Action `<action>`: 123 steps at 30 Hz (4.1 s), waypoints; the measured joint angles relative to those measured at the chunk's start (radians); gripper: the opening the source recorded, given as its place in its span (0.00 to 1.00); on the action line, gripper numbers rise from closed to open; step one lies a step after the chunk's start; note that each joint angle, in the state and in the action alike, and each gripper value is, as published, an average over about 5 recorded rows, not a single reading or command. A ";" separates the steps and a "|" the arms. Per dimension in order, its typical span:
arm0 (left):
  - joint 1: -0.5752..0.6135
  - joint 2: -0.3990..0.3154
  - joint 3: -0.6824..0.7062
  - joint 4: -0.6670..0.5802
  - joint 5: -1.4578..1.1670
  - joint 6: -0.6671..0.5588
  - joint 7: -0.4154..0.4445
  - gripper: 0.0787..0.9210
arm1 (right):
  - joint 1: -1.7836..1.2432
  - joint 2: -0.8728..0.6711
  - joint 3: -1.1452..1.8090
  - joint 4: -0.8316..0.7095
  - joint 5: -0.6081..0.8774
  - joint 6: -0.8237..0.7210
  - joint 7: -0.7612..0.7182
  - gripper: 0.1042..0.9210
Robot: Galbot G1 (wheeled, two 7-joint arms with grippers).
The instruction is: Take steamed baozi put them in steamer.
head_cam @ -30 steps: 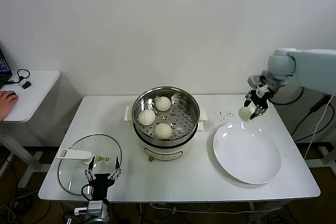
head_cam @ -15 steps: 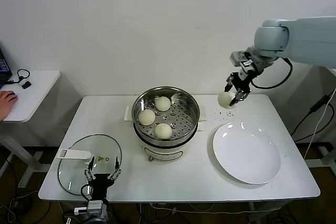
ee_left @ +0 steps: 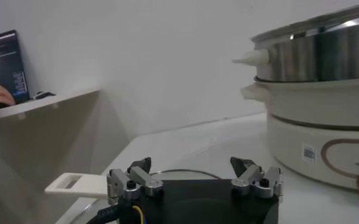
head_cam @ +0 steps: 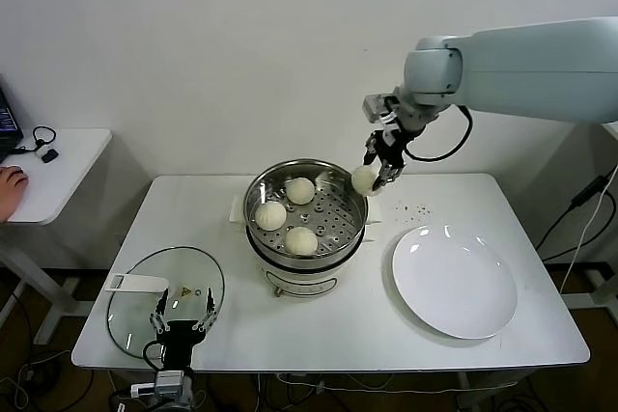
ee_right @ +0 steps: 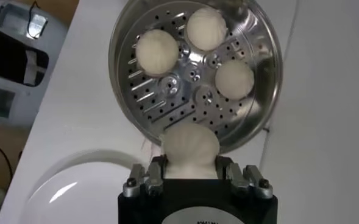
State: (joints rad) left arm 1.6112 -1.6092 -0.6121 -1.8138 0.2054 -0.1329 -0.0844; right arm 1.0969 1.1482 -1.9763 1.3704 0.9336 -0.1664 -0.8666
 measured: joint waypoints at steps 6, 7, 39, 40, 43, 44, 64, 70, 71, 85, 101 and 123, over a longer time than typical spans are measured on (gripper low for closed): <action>0.000 0.000 -0.007 0.007 -0.001 -0.002 -0.001 0.88 | -0.078 0.027 0.035 -0.012 -0.017 -0.012 0.028 0.54; 0.000 0.000 -0.007 0.008 -0.001 -0.003 -0.001 0.88 | -0.090 0.032 0.041 -0.015 -0.020 -0.014 0.033 0.54; 0.002 0.000 -0.022 0.022 -0.002 -0.027 -0.007 0.88 | -0.292 0.082 0.111 -0.134 -0.107 -0.019 0.097 0.72; 0.002 0.000 -0.023 0.021 -0.003 -0.027 -0.007 0.88 | -0.292 0.081 0.112 -0.135 -0.105 -0.018 0.097 0.75; 0.003 0.000 -0.025 0.017 -0.003 -0.026 -0.007 0.88 | -0.288 0.077 0.115 -0.134 -0.093 -0.015 0.097 0.84; 0.003 0.000 -0.024 0.015 -0.003 -0.026 -0.007 0.88 | -0.286 0.075 0.116 -0.133 -0.087 -0.015 0.097 0.86; 0.024 0.000 -0.004 -0.007 0.022 -0.020 -0.006 0.88 | -0.154 -0.099 0.165 0.005 0.059 -0.075 0.254 0.88; 0.024 0.000 0.006 -0.013 0.037 -0.018 -0.005 0.88 | -0.142 -0.219 0.215 0.102 0.073 -0.108 0.396 0.88; 0.023 0.000 0.006 -0.014 0.039 -0.016 -0.005 0.88 | -0.149 -0.243 0.232 0.119 0.071 -0.111 0.421 0.88; 0.011 0.000 0.001 -0.025 0.065 -0.003 -0.003 0.88 | -0.613 -0.575 0.796 0.315 -0.031 -0.074 0.705 0.88; 0.016 0.000 0.006 -0.020 0.112 0.000 -0.004 0.88 | -1.618 -0.568 1.831 0.475 -0.238 0.040 0.837 0.88; 0.013 0.000 0.019 0.013 0.147 -0.019 -0.009 0.88 | -2.423 -0.017 2.493 0.539 -0.518 0.342 0.810 0.88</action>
State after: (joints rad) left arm 1.6245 -1.6092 -0.5936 -1.8004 0.3528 -0.1515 -0.0935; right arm -1.3262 1.1308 0.5172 1.9093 0.4156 0.1751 -0.0567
